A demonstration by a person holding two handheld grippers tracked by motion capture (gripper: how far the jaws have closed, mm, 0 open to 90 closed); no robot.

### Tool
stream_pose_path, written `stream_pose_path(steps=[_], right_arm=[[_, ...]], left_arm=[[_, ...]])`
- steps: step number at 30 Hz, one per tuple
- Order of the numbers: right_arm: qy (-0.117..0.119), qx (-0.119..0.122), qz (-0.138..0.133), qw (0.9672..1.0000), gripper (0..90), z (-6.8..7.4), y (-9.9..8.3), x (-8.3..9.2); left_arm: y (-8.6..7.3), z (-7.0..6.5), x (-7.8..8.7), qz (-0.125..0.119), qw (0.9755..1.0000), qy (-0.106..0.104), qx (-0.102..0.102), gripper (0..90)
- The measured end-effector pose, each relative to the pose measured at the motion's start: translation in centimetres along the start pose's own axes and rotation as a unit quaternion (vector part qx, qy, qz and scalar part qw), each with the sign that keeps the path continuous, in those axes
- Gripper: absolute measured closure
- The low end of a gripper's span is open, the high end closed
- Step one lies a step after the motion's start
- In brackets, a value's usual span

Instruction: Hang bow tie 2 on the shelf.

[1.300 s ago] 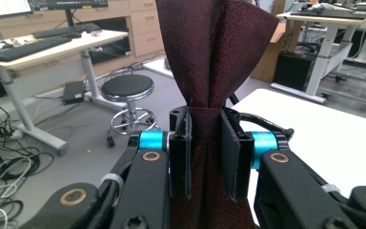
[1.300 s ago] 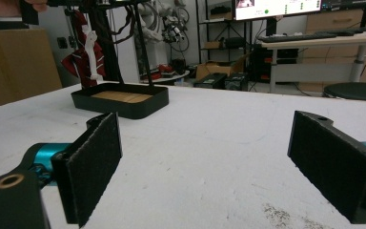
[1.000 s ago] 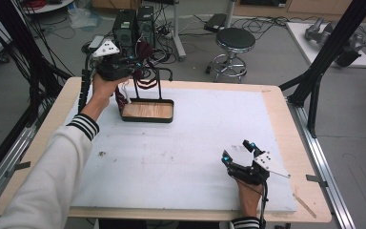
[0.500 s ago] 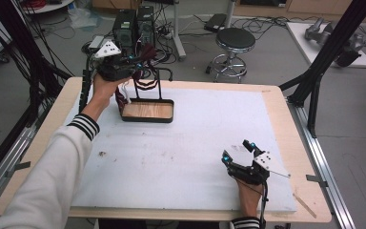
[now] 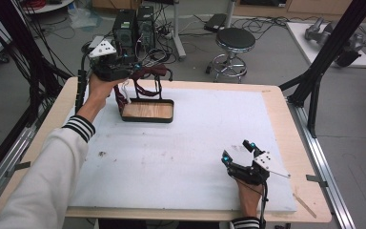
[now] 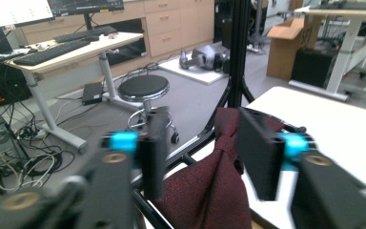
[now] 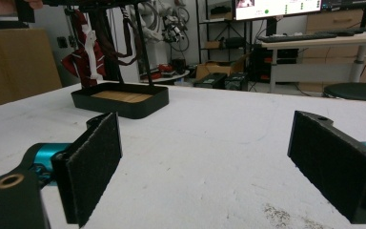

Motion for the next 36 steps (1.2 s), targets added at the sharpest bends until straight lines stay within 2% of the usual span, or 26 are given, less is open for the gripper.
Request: stream_pose_path(steps=[2, 6, 10, 14, 18, 26, 30, 34, 36], right_arm=[[0.0, 0.001, 0.0, 1.0, 10.3, 0.0, 0.0, 0.0], [0.0, 0.001, 0.0, 1.0, 10.3, 0.0, 0.0, 0.0], [0.0, -0.002, 0.001, 1.0, 10.3, 0.0, 0.0, 0.0], [0.0, -0.003, 0.001, 1.0, 10.3, 0.0, 0.0, 0.0], [-0.001, -0.002, 0.0, 1.0, 10.3, 0.0, 0.0, 0.0], [0.001, -0.003, 0.0, 1.0, 10.3, 0.0, 0.0, 0.1], [0.001, -0.002, 0.0, 1.0, 10.3, 0.1, 0.0, 0.1], [-0.001, 0.004, -0.003, 1.0, 10.3, 0.1, 0.0, 0.1], [0.0, 0.0, -0.002, 1.0, 10.3, 0.1, 0.0, 0.1]], left_arm=[[0.0, -0.1, 0.3, 0.003, 1.0, 0.001, 0.009, 41.7], [0.2, -0.2, 1.3, -0.011, 0.9999, 0.004, 0.012, 27.0], [0.6, -0.2, 2.4, -0.023, 0.9995, -0.002, 0.021, 14.8], [0.9, -0.9, 3.9, -0.038, 0.9992, -0.013, 0.005, 13.7], [0.8, -1.4, 4.6, -0.04, 0.9991, -0.016, -0.003, 13.7], [-0.3, -3.9, 7.4, -0.05, 0.9981, -0.025, -0.025, 13.7], [-1.5, -4.7, 9.3, -0.064, 0.9976, -0.014, -0.022, 13.7], [-2.3, -5.3, 10.2, -0.064, 0.9977, -0.014, -0.017, 13.7], [-2.6, -5.8, 10.8, -0.066, 0.9976, -0.014, -0.015, 13.6]])
Point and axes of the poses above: each handheld gripper's, and its own axes: x roughly backward along the jaws, y roughly out of its top, z roughly to its left, the point moved 10 cm from there along -x, roughly forward along the jaws, and after that the axes turned 7 degrees about -x, right-handed, at the moved point
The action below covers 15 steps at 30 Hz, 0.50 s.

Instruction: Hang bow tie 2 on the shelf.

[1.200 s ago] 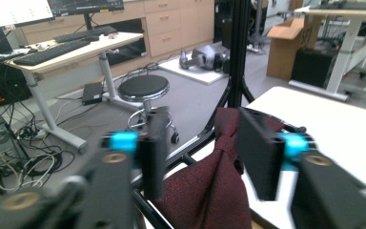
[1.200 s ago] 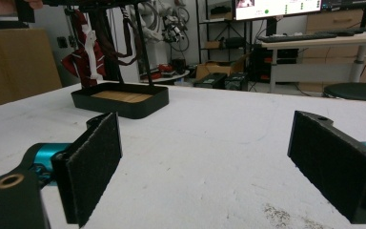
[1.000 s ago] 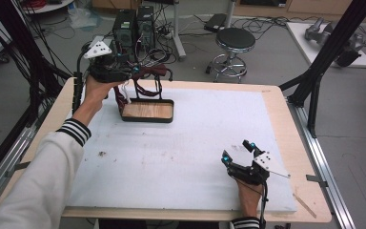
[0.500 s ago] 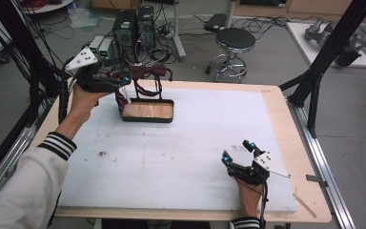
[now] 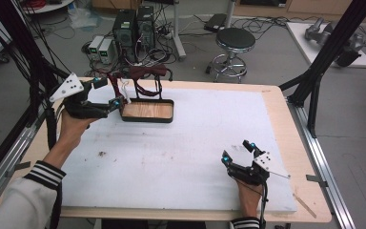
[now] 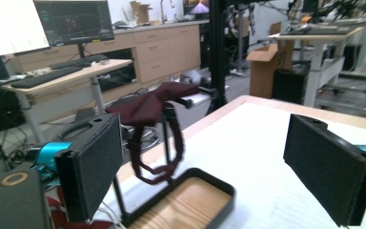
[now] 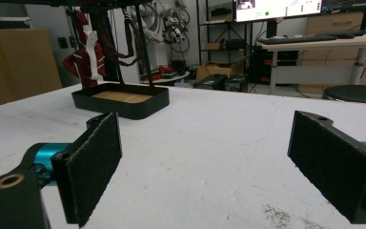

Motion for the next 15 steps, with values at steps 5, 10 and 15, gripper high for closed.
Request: stream_pose_path(steps=[5, 10, 15], right_arm=[[0.0, 0.004, 0.0, 1.0, 10.3, 0.1, 0.0, 0.0], [0.0, 0.004, -0.002, 1.0, 10.3, 0.0, 0.0, 0.0], [-0.001, 0.006, -0.001, 1.0, 10.3, 0.1, 0.0, 0.0]], left_arm=[[-0.7, -1.7, 2.1, -0.01, 0.9999, 0.0, -0.011, 13.6], [-1.8, -2.6, 3.6, -0.016, 0.9999, 0.004, -0.001, 13.6], [-4.5, -4.3, 6.9, -0.032, 0.999, 0.022, 0.023, 13.6]])
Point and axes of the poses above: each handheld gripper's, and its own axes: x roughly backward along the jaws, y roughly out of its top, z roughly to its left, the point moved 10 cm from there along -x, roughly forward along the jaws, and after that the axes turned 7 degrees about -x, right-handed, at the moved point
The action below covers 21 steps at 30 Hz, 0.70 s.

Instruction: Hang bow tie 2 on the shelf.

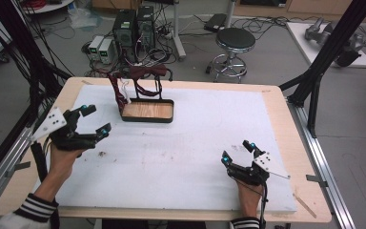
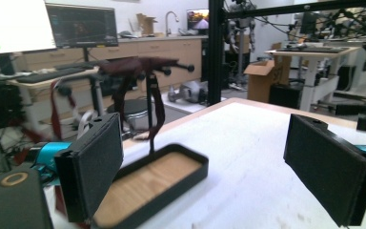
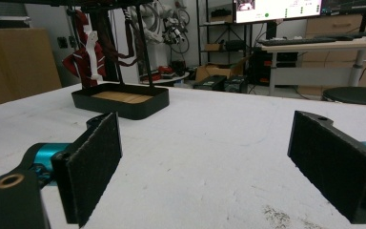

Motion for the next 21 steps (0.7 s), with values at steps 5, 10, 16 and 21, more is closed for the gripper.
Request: stream_pose_path(steps=[5, 10, 16, 21], right_arm=[[0.0, 0.0, 0.0, 1.0, 10.3, 0.1, 0.0, 0.0], [-0.002, -0.001, 0.0, 1.0, 10.3, 0.0, 0.0, 0.0], [-0.001, 0.001, -0.001, 1.0, 10.3, 0.0, 0.0, 0.0], [-0.001, 0.001, -0.001, 1.0, 10.3, 0.0, 0.0, 0.0]], left_arm=[[-2.2, -0.2, 2.1, 0.004, 0.9998, 0.022, 0.002, 13.6], [-5.5, 0.2, 4.1, 0.012, 0.9985, 0.049, 0.021, 13.5], [-7.1, -0.1, 4.5, 0.011, 0.9973, 0.067, 0.026, 13.5], [-7.6, -0.1, 4.5, 0.008, 0.9971, 0.072, 0.022, 13.5]])
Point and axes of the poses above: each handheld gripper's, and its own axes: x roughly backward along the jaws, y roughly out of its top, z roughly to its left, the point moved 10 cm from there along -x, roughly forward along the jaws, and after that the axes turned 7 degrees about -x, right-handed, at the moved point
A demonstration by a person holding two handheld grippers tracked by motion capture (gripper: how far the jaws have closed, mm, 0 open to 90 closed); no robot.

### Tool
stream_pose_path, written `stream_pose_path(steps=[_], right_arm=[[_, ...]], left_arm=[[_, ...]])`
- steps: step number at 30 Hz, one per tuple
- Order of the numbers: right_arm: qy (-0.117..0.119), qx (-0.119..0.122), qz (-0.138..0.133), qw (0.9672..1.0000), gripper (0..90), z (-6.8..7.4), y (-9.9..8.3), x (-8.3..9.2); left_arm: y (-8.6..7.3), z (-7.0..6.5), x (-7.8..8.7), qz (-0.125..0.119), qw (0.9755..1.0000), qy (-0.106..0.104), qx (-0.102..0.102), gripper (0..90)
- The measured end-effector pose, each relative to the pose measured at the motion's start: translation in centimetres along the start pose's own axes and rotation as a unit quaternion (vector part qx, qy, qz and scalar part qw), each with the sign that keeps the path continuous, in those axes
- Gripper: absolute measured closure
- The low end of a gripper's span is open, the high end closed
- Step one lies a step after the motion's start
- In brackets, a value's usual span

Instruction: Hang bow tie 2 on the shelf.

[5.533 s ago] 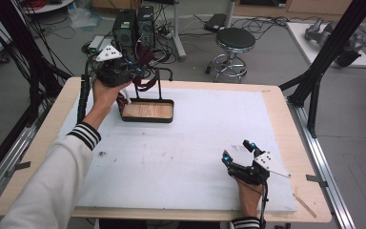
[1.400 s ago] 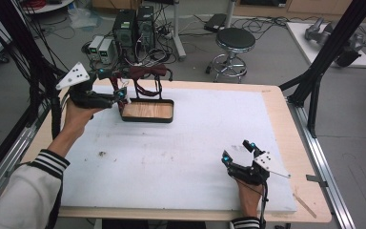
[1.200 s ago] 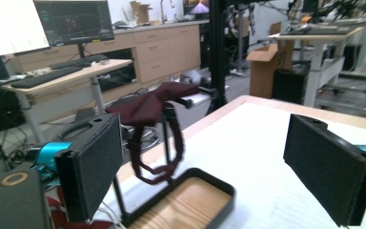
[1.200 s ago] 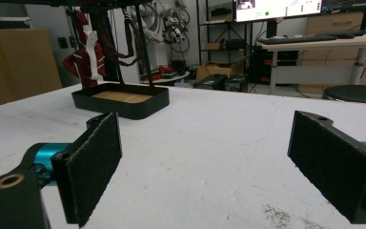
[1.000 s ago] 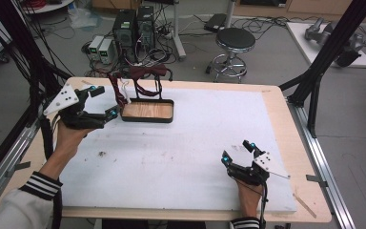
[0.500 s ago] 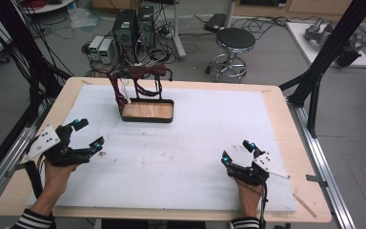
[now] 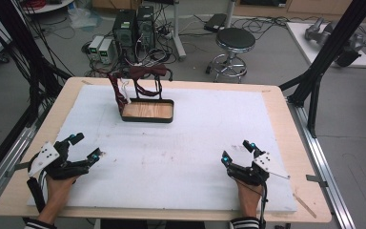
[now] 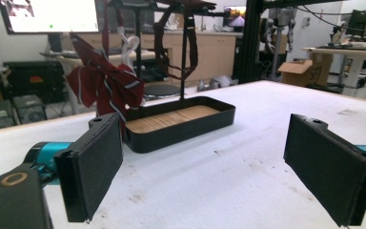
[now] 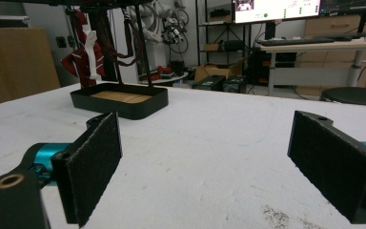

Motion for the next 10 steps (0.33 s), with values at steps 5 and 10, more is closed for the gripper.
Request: stream_pose_path(steps=[5, 10], right_arm=[[0.0, 0.0, 0.001, 1.0, 10.3, 0.0, 0.0, 0.0], [0.001, 0.001, -0.002, 1.0, 10.3, 0.0, 0.0, 0.0]], left_arm=[[-0.6, 0.1, 0.0, -0.003, 1.0, 0.006, -0.003, 13.5], [-1.2, 0.0, -0.1, 0.003, 0.9999, 0.005, -0.009, 13.5]])
Point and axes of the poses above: each handheld gripper's, and its own axes: x roughly backward along the jaws, y roughly out of its top, z roughly to its left, the point moved 10 cm from there along -x, roughly forward along the jaws, and after that the axes turned 7 degrees about -x, right-handed, at the moved point
